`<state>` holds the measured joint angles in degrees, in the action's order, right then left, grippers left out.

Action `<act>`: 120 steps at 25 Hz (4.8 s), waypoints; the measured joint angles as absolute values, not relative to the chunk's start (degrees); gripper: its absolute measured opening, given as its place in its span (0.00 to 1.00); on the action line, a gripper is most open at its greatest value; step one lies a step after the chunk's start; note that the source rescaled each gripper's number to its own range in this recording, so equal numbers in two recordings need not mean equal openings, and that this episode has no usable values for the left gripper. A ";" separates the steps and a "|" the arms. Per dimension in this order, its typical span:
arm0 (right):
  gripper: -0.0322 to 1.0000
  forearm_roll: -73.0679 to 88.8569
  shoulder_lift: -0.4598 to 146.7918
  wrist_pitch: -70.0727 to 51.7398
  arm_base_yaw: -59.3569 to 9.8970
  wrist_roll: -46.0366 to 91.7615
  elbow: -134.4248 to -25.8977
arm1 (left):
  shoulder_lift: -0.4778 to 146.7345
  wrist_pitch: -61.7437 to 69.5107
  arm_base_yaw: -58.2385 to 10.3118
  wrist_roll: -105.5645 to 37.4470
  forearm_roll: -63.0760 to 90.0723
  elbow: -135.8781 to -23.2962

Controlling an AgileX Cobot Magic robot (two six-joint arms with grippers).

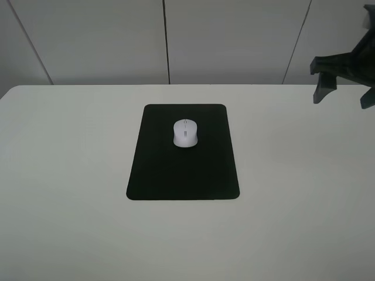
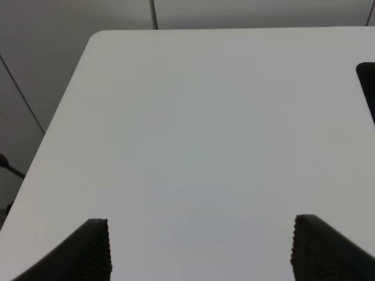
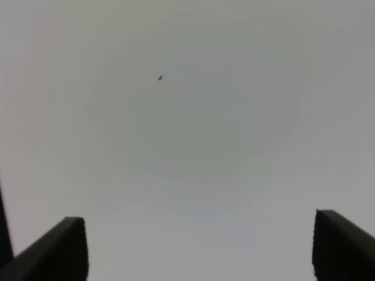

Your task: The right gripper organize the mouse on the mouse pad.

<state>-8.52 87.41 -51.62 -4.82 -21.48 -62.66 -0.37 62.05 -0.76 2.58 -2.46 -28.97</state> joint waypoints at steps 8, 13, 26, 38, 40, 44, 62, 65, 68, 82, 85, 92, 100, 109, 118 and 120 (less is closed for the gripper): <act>0.71 -8.59 70.31 -51.03 -1.51 -17.57 -54.66 | -0.37 62.05 -0.76 2.58 -2.46 -28.97; 0.71 -8.14 56.87 -51.45 -1.51 -14.49 -49.55 | -0.37 62.05 -0.76 2.58 -2.50 -28.97; 0.71 -5.41 24.16 -51.73 -1.51 -10.76 -37.58 | -0.37 62.05 -0.76 2.58 -2.50 -28.97; 0.71 -3.26 6.32 -55.36 -1.51 -7.30 -34.42 | -0.37 62.05 -0.76 2.58 -2.50 -28.97; 0.71 -3.03 4.19 -54.33 -1.51 -5.52 -33.49 | -0.37 62.05 -0.76 2.58 -2.50 -28.97; 0.71 -1.23 1.13 -52.65 -1.51 -4.28 -30.26 | -0.37 62.05 -0.76 2.58 -2.50 -28.97; 0.71 -1.10 -0.32 -51.78 -1.51 -0.54 -30.01 | -0.37 62.05 -0.76 2.58 -2.50 -28.97; 0.71 -1.10 -0.32 -52.35 -1.51 -0.48 -30.08 | -0.37 62.05 -0.76 2.58 -2.50 -28.97; 0.71 -1.10 -0.32 -54.32 -1.51 0.60 -30.14 | -0.37 62.05 -0.76 2.58 -2.50 -28.97; 0.71 0.00 -0.32 -62.01 -1.51 1.18 -30.11 | -0.37 62.05 -0.76 2.58 -2.50 -28.97; 0.71 0.30 -0.32 -62.06 -1.51 1.18 -30.11 | -0.37 62.05 -0.76 2.58 -2.50 -28.97; 0.71 0.42 -0.32 -62.06 -1.51 1.19 -30.03 | -0.37 62.05 -0.76 2.58 -2.50 -28.97; 0.71 0.46 -0.32 -62.06 -1.51 1.19 -30.01 | -0.37 62.05 -0.76 2.58 -2.50 -28.97; 0.71 0.46 -0.32 -62.06 -1.51 1.19 -30.01 | -0.37 62.05 -0.76 2.58 -2.50 -28.97; 0.71 0.46 -0.32 -62.06 -1.51 1.19 -30.01 | -0.37 62.05 -0.76 2.58 -2.50 -28.97; 0.71 0.46 -0.32 -62.06 -1.51 1.19 -30.01 | -0.37 62.05 -0.76 2.58 -2.50 -28.97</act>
<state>0.46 -0.32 -62.06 -1.51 1.19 -30.01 -0.37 62.05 -0.76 2.58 -2.50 -28.97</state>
